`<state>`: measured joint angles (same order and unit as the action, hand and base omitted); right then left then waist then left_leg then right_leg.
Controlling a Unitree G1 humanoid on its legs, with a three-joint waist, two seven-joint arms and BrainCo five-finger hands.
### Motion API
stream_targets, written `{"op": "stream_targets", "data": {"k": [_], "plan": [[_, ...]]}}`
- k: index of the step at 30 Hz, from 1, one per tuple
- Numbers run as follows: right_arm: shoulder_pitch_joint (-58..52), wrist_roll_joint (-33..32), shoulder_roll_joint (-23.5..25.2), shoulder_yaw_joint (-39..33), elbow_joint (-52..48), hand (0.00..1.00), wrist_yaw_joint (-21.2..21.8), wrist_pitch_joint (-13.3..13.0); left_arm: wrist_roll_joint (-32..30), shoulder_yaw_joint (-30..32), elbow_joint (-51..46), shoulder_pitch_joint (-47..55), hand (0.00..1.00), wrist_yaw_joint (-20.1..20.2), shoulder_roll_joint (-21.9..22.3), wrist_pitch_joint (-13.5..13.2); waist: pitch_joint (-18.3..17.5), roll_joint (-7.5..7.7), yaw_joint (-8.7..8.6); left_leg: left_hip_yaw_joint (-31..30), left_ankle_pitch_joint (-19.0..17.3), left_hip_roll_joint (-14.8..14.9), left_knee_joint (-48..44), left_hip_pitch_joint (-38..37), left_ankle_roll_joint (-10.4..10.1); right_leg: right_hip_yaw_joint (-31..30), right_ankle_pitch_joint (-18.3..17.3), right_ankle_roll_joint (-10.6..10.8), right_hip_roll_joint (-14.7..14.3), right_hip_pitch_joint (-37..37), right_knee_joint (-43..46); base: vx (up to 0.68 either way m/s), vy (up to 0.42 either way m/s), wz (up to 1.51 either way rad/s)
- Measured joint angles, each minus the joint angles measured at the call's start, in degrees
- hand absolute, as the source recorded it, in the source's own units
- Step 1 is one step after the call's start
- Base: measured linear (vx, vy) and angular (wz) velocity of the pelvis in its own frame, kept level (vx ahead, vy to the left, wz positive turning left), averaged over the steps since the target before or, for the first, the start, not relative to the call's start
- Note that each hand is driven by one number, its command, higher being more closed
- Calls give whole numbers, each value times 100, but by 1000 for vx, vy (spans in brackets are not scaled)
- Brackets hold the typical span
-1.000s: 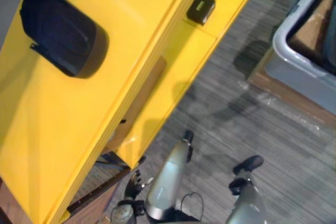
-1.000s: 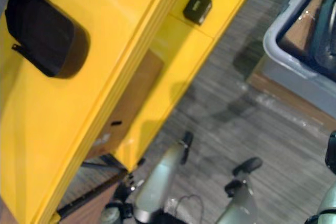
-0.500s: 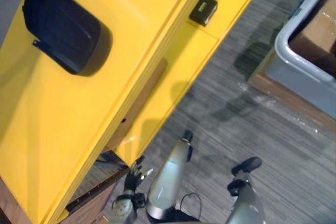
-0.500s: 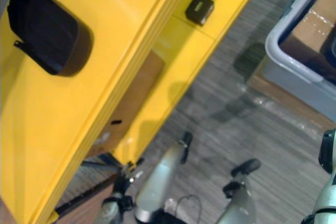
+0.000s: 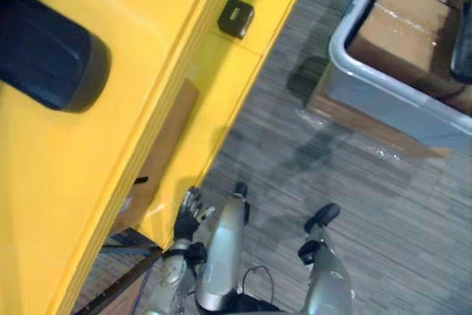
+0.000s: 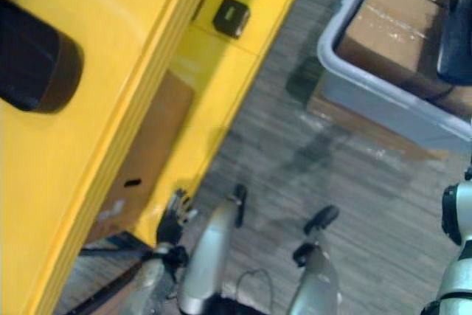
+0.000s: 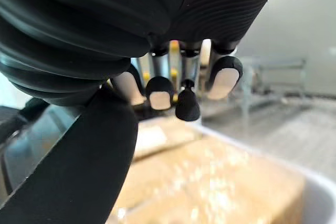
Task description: Walk over and take plastic housings, then place them on the shelf
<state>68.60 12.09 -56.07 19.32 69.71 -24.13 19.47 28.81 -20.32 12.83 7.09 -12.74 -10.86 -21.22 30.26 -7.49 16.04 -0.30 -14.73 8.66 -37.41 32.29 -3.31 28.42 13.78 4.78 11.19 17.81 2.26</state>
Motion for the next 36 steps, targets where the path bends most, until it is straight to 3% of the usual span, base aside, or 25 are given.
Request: {"op": "stream_targets", "data": {"k": [2,8,11,14,19,22,25,28,29,36], "plan": [[1,11,219,60,-147,100,-242,-88,-74,-10,-182,-47,0,-5,2,-6,-18,162,-109,64,17,59,59,-59,-30,-37,11,-16,-44,-3,-20,-36,39,-14],[9,63,334,234,-581,100,-855,-353,-507,-197,-272,-652,0,-97,9,-13,-24,271,-260,110,31,95,68,-91,-53,-131,75,-103,-89,-7,-83,-60,73,-7],[29,225,587,238,-768,100,-1117,-562,-485,-264,-273,-1126,0,-182,7,-14,-28,404,-297,224,32,145,62,-117,-58,-205,120,-149,-162,3,-204,-65,62,-19],[28,354,763,238,-1140,100,-1295,-786,-370,-324,-272,-1548,0,-177,16,50,-38,524,-447,232,45,195,69,-133,-83,-228,166,-180,-217,1,-222,-38,43,-10],[-185,755,1002,168,-2326,100,-1618,-1188,120,-248,-273,-2381,0,-169,24,467,-40,781,-778,433,47,238,241,-588,-114,-421,183,-181,-239,-257,-284,-5,65,-15],[-874,1112,1224,-312,-3513,100,-1749,-1579,502,-74,-454,-2657,0,-149,13,664,-96,996,-924,667,24,270,454,-1048,-151,-587,153,-209,-247,-494,-338,8,67,-28],[-1692,1388,1653,-712,-4423,100,-1861,-1855,922,-79,-508,-2927,0,-53,19,858,-194,1154,-1137,788,6,283,598,-1437,-196,-677,137,-201,-270,-765,-411,21,59,-16],[-2394,1707,2212,-761,-4933,100,-1858,-1985,1137,-126,-544,-2996,0,-51,70,922,-541,1375,-1295,1036,19,282,859,-1745,-221,-852,54,-208,-263,-834,-478,23,54,-26],[-2607,1830,2329,-760,-5017,100,-1843,-2056,1146,-133,-543,-3042,0,-53,134,926,-613,1392,-1389,1041,28,279,936,-1879,-237,-845,49,-202,-269,-940,-483,46,42,-10],[-3476,2312,2823,-755,-5156,100,-1673,-2189,1197,-356,-570,-3093,0,9,504,787,-1229,1333,-1413,1263,88,276,1412,-2478,-342,-981,25,-180,-329,-1244,-617,55,27,-11]]}}
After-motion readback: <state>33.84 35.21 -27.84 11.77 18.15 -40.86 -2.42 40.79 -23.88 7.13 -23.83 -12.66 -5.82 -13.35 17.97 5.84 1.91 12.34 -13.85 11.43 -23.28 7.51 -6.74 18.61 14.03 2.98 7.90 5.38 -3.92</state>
